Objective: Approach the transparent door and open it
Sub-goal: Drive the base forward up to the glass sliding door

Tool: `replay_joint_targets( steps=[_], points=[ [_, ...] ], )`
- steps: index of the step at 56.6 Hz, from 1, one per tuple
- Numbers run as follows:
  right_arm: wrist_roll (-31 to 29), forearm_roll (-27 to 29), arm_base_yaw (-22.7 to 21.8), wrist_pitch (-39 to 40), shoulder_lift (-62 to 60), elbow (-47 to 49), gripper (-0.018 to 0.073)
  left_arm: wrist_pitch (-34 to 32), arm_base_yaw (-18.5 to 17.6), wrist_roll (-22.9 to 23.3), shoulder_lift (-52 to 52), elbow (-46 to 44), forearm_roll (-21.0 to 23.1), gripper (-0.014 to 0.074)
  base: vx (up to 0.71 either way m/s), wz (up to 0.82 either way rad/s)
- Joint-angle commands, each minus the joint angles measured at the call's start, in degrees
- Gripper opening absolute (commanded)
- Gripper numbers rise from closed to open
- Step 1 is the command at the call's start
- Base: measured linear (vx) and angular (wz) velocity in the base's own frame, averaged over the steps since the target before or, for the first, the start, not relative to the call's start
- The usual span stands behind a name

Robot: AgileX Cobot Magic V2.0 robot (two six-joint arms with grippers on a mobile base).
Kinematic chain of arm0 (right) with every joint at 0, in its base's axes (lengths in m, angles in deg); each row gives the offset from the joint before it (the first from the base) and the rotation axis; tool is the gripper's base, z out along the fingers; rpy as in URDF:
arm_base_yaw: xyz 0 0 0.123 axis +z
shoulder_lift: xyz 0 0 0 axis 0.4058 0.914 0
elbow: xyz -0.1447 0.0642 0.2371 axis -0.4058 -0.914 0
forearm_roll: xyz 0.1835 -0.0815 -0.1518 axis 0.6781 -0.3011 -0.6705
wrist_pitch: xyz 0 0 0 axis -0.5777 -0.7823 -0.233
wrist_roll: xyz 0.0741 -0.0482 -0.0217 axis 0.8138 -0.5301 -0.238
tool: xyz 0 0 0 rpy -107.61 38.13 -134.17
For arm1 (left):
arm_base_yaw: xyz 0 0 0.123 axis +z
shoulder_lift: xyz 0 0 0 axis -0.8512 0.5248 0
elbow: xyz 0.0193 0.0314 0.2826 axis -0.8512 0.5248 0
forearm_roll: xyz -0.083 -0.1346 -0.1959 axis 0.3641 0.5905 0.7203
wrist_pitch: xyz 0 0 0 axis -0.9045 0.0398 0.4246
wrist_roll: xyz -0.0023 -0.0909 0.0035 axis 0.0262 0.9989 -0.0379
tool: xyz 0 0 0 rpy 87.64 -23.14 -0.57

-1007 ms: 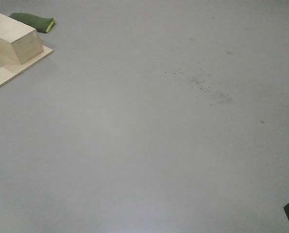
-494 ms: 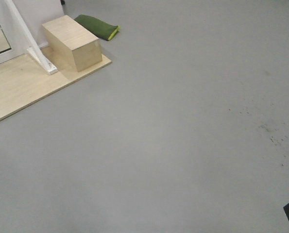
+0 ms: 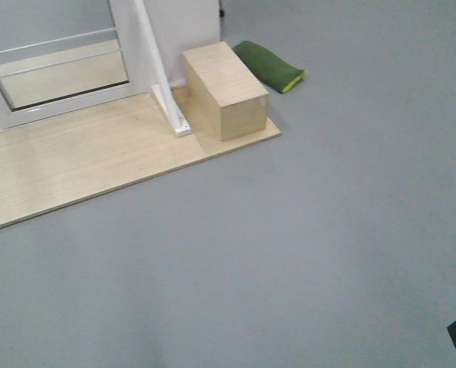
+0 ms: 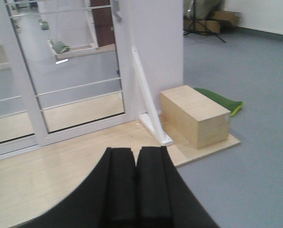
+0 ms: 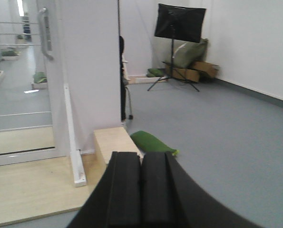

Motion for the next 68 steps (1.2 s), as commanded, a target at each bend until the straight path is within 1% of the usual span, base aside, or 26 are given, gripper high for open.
replay_joint_targets(
  steps=[1, 18, 50, 68],
  points=[
    [-0.32, -0.09, -0.20, 4.80, -0.72, -0.26, -0.0001, -4.75, -0.24, 0.15, -0.83, 0.93, -0.05, 0.0003, 0.55, 0.72],
    [-0.32, -0.09, -0.20, 4.80, -0.72, -0.26, -0.0001, -4.75, -0.17, 0.15, -0.83, 0.93, -0.05, 0.0003, 0.54, 0.57],
    [-0.32, -0.09, -0.20, 4.80, -0.72, -0.26, -0.0001, -4.75, -0.17, 0.15, -0.83, 0.93, -0.05, 0.0003, 0.54, 0.11],
    [-0.32, -0.09, -0.20, 4.80, -0.72, -0.26, -0.0001, -4.75, -0.17, 0.15, -0.83, 0.93, -0.05, 0.0003, 0.56, 0.34]
  ],
)
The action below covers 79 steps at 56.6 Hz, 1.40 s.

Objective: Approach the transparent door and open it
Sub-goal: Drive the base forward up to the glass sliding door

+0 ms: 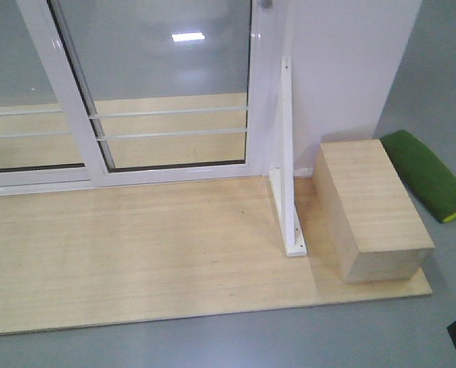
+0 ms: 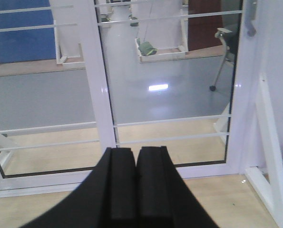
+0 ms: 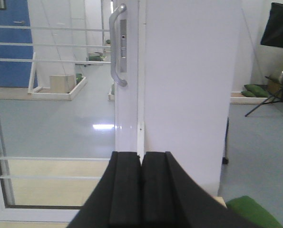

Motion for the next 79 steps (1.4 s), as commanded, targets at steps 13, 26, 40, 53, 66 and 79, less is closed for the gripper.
replay_joint_targets(
  steps=[13, 26, 40, 53, 66, 79],
  points=[
    [-0.32, -0.09, -0.20, 4.80, -0.72, -0.26, -0.0001, -4.75, -0.17, 0.15, -0.83, 0.93, -0.05, 0.0003, 0.53, 0.30],
    [-0.32, -0.09, -0.20, 4.80, -0.72, -0.26, -0.0001, -4.75, -0.17, 0.15, -0.83, 0.93, -0.05, 0.0003, 0.48, 0.05],
    [-0.32, -0.09, -0.20, 4.80, -0.72, -0.26, -0.0001, -4.75, -0.17, 0.15, -0.83, 0.93, -0.05, 0.0003, 0.42, -0.07],
    [-0.32, -0.09, -0.20, 4.80, -0.72, -0.26, -0.0001, -4.75, -0.17, 0.15, -0.83, 0.93, -0.05, 0.0003, 0.35, -0.02],
    [-0.32, -0.09, -0.20, 4.80, -0.72, -0.26, -0.0001, -4.75, -0.17, 0.15, -0.83, 0.93, -0.05, 0.0003, 0.26, -0.01],
    [-0.32, -0.09, -0.20, 4.80, -0.72, -0.26, -0.0001, -4.75, -0.17, 0.15, -0.83, 0.93, -0.05, 0.0003, 0.18, 0.02]
  ],
)
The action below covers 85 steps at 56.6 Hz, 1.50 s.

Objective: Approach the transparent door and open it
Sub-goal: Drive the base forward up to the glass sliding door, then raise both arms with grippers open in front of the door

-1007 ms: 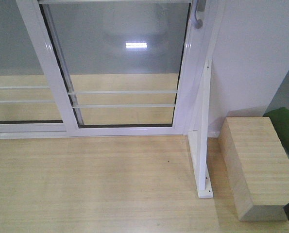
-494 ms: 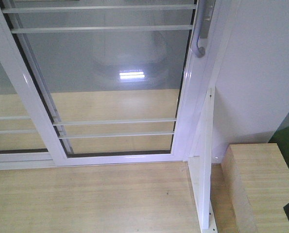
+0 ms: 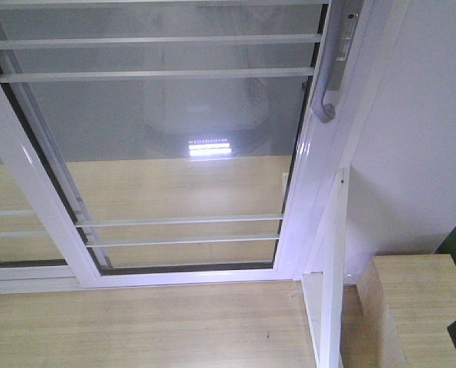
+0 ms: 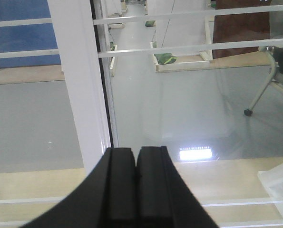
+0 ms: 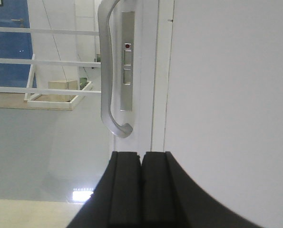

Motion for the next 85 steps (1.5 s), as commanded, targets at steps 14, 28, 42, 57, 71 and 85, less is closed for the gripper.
replay_joint_targets(
  steps=[14, 28, 42, 57, 71, 85],
  points=[
    [-0.32, -0.09, 0.60, 5.42, 2.16, -0.17, -0.0001, -4.75, 0.31, 0.15, 0.17, 0.86, -0.07, 0.0003, 0.05, 0.04],
    [-0.32, -0.09, 0.46, 5.25, 2.16, -0.17, -0.0001, -4.61, 0.19, 0.15, 0.33, 0.86, -0.07, 0.0003, -0.01, -0.03],
    [-0.32, -0.09, 0.46, 5.25, 2.16, -0.17, -0.0001, -4.52, 0.19, 0.15, 0.34, 0.86, -0.07, 0.0003, 0.00, 0.00],
    [-0.32, -0.09, 0.46, 5.25, 2.16, -0.17, -0.0001, -4.52, 0.19, 0.15, 0.34, 0.86, -0.07, 0.0003, 0.00, 0.00],
    [-0.26, 0.22, 0.46, 9.76, 2.16, -0.11, -0.0001, -14.82, 0.24, 0.15, 0.34, 0.75, -0.11, 0.0003, 0.00, 0.00],
    [1.08, 0.50, 0.46, 15.29, 2.20, 0.88, -0.0001, -24.70, 0.24, 5.35, 0.66, 0.22, 1.88, 0.0003, 0.00, 0.00]
  ],
)
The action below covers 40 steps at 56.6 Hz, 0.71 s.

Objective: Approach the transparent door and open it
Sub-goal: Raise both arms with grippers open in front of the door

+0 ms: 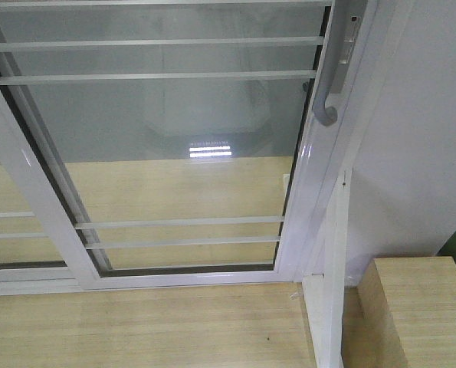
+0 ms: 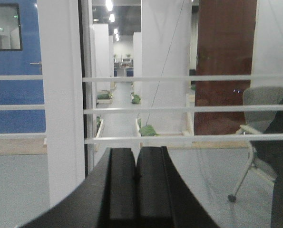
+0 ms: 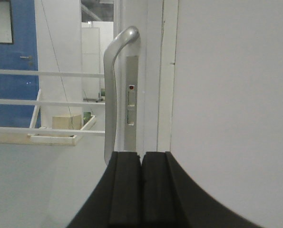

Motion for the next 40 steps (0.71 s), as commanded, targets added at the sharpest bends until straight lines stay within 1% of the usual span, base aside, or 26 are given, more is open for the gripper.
replay_joint_targets(
  steps=[1, 7, 10, 17, 25, 29, 34, 37, 40],
  points=[
    [1.31, 0.27, 0.04, 4.87, 1.13, 1.63, -0.0001, -5.54, 0.08, 1.56, 0.90, -0.01, 0.87, 0.0003, 0.00, 0.00],
    [2.23, -0.15, 0.04, 0.95, 3.75, 6.51, -0.0001, -3.10, 0.08, 3.07, 4.20, -3.35, 2.27, 0.0003, 0.00, 0.00],
    [2.23, -0.30, 0.04, -1.09, 6.41, 9.65, -0.0001, -2.19, 0.08, 3.01, 7.03, -5.93, 2.50, 0.0003, 0.00, 0.00],
    [2.23, -0.30, 0.04, -3.64, 17.25, 18.08, -0.0001, -3.17, 0.08, 2.76, 17.50, -13.76, 2.33, 0.0003, 0.00, 0.00],
    [1.80, -0.70, 0.04, -2.33, 32.14, 26.64, -0.0001, -4.26, 0.08, 2.76, 31.21, -22.90, 2.33, 0.0003, 0.00, 0.00],
    [1.80, -2.59, 0.04, -0.98, 39.47, 30.80, -0.0001, -5.10, 0.08, 2.76, 38.32, -27.40, 1.99, 0.0003, 0.00, 0.00],
    [1.80, -5.50, 0.04, 1.59, 48.07, 35.62, -0.0001, -7.37, 0.08, 2.76, 46.85, -32.42, 0.13, 0.0003, 0.00, 0.00],
    [2.08, -6.15, 0.04, 3.31, 52.33, 37.81, -0.0001, -8.87, 0.08, 2.85, 51.75, -34.68, -0.89, 0.0003, 0.00, 0.00],
    [2.22, -6.20, 0.04, 5.44, 56.19, 39.97, -0.0001, -10.94, 0.08, 2.85, 55.51, -36.85, -0.95, 0.0003, 0.00, 0.00]
  ],
)
